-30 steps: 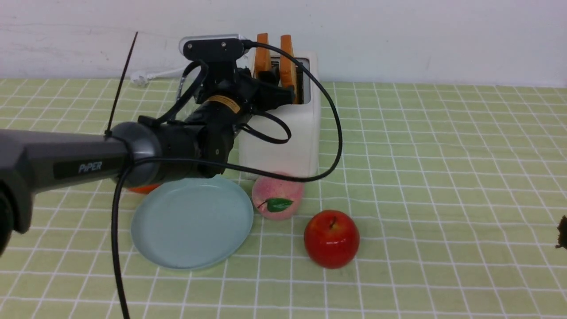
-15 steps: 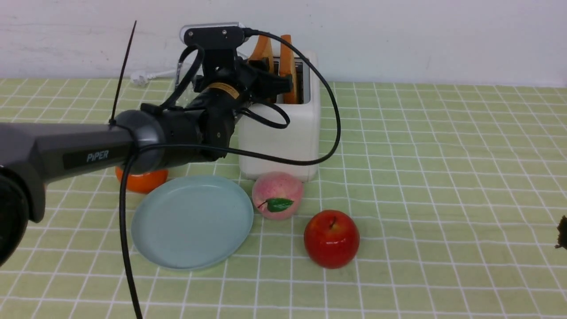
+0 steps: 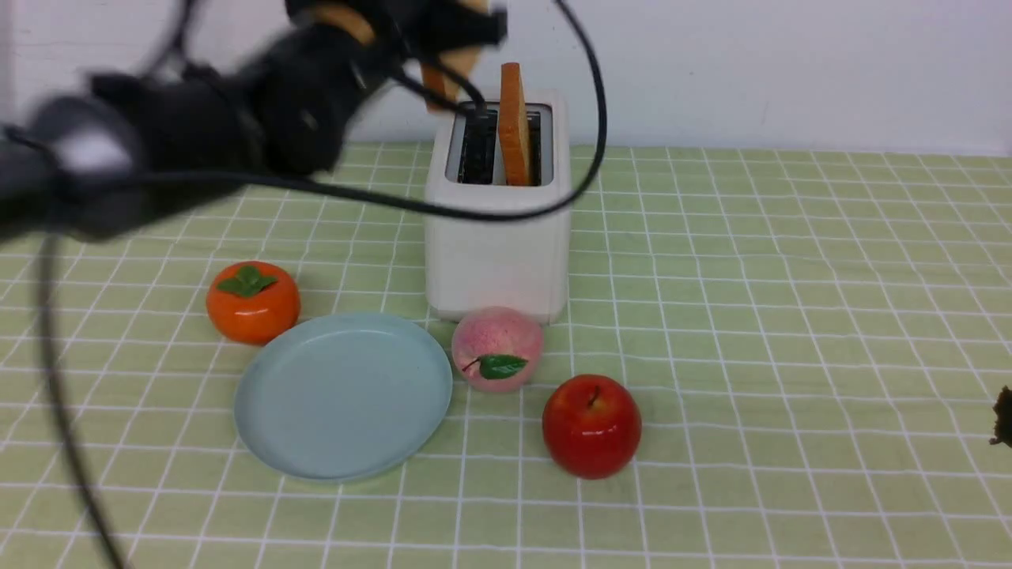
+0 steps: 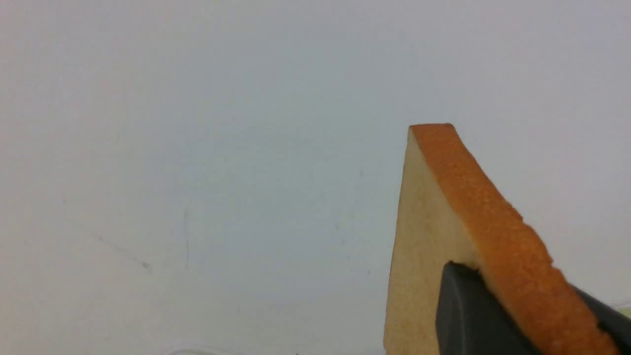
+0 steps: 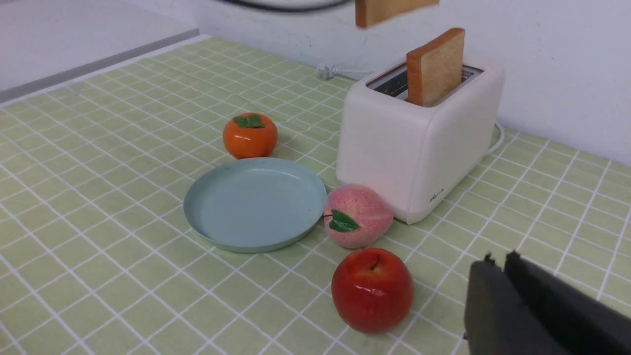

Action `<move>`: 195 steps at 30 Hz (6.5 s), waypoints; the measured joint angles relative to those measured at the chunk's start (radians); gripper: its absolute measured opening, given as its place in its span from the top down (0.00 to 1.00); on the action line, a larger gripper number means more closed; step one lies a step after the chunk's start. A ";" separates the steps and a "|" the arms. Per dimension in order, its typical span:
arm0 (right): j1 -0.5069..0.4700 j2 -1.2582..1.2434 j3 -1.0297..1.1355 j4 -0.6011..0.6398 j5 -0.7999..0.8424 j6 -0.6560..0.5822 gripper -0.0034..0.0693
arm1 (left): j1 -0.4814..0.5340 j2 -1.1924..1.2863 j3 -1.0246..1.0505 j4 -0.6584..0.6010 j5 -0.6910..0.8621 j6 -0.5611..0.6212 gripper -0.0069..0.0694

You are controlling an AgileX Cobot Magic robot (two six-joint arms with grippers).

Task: Take toasted bread from bread machine on green coffee tablecloth place on plate.
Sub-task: 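Reach for a toast slice standing in the toaster with the left gripper, then place the slice of bread on the plate with the left gripper, then grasp the toast slice in the toaster and pull it up out of the slot with the right gripper, then place the held slice of bread on top of the slice on the plate with the right gripper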

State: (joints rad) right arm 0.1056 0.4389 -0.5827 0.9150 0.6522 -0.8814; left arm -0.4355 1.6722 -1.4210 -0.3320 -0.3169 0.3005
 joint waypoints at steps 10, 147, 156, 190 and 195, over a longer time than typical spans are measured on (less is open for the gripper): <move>0.000 0.000 0.000 0.046 0.060 0.000 0.89 | 0.109 -0.305 0.048 -0.019 0.782 -0.093 0.78; 0.402 1.416 -1.136 -0.529 -0.188 0.549 0.56 | 0.182 -1.629 1.150 -0.179 0.712 0.016 0.93; 0.402 1.638 -1.289 -0.747 -0.343 0.702 0.15 | 0.182 -1.629 1.151 -0.179 0.712 0.016 0.93; 0.583 1.335 -1.242 -0.437 0.086 0.660 0.83 | 0.182 -1.621 1.230 0.077 0.687 -0.045 0.93; 0.659 1.454 -1.196 -0.321 0.073 0.582 0.83 | 0.182 -1.621 1.230 0.079 0.682 -0.051 0.93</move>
State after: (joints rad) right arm 0.7647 1.8925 -1.7791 0.5939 0.7250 -0.2999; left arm -0.2533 0.0516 -0.1906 -0.2530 0.3649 0.2496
